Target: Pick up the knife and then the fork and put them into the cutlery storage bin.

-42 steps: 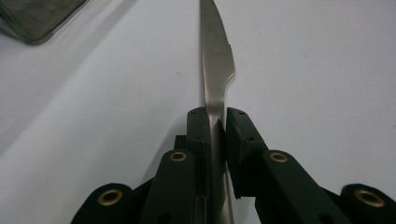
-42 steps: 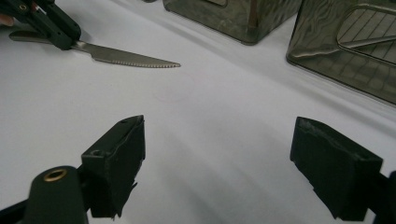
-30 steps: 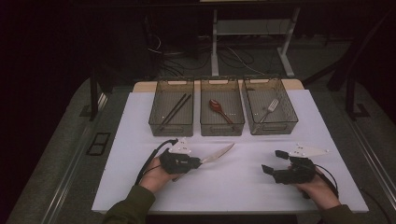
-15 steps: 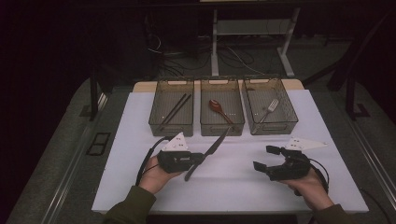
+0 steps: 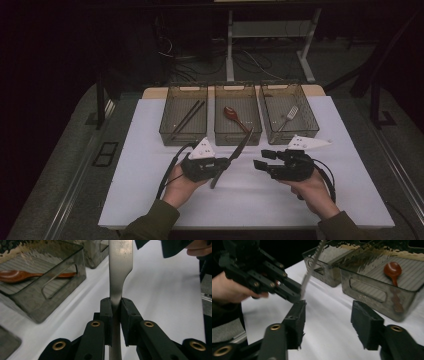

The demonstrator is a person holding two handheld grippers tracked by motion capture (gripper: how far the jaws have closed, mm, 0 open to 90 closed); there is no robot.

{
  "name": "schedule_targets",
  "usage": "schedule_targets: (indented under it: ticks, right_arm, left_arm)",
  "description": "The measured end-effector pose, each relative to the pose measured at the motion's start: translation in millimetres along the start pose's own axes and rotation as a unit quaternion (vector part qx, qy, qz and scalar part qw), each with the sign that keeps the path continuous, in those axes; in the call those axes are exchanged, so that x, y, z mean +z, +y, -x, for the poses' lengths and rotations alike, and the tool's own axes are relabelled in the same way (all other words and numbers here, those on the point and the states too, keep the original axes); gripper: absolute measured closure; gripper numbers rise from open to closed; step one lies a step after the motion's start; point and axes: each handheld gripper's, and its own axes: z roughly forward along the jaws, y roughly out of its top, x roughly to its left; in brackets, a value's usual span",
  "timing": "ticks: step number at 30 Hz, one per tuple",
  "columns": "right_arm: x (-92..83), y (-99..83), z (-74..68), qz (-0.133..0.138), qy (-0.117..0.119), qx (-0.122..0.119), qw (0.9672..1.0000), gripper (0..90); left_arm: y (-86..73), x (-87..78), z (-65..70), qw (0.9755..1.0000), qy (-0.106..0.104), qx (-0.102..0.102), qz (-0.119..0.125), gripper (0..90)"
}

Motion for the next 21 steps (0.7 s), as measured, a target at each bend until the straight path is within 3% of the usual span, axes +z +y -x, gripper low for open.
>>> schedule_targets:
  ticks: [3, 12, 21]
  right_arm:
    - [6.6, 5.8, 0.9, 0.01, 0.016, 0.019, 0.9996, 50.8]
    - [26.5, 18.5, -1.2, 0.015, 0.027, 0.03, 0.9991, 58.0]
    - [37.7, 23.8, -0.9, 0.024, 0.018, 0.035, 0.9989, 79.3]
  left_arm:
    - [4.2, 4.5, 0.8, 1.0, 0.008, 0.0, 0.005, 79.6]
    - [14.0, 15.6, 8.2, 0.9994, 0.03, 0.008, 0.014, 79.6]
    - [15.7, 19.0, 12.1, 0.9986, 0.042, 0.008, 0.029, 79.5]
